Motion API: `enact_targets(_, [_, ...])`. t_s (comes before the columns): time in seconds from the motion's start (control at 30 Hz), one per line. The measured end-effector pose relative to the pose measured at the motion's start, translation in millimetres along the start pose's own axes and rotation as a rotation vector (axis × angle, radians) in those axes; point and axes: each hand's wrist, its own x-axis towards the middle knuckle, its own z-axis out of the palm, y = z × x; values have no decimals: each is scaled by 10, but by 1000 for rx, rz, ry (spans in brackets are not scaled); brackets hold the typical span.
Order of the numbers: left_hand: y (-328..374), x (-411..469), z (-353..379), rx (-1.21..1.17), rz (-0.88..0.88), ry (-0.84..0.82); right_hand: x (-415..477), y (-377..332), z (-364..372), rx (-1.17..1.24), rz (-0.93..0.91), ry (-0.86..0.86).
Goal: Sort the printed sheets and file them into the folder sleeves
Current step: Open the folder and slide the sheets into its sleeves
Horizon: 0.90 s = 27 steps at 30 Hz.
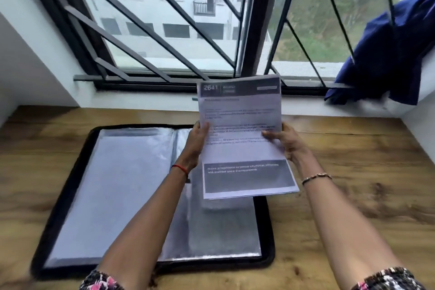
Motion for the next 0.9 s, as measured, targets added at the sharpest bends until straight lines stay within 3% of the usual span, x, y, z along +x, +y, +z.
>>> enact_targets(0.1, [1, 113, -231, 130, -58, 154, 94, -29, 48, 65, -73, 18])
enact_targets(0.17, [-72, 202, -441, 430, -1, 224, 158, -11, 17, 153, -93, 23])
enact_targets(0.27, [-188, 323, -663, 804, 71, 158, 260, 1, -77, 239, -107, 59])
enact_targets(0.4, [-270, 480, -760, 1068, 146, 88, 361, 67, -143, 279, -142, 81])
enact_targets(0.9, [-222, 662, -783, 1203, 284, 190, 532, 411, -13, 316, -17, -62])
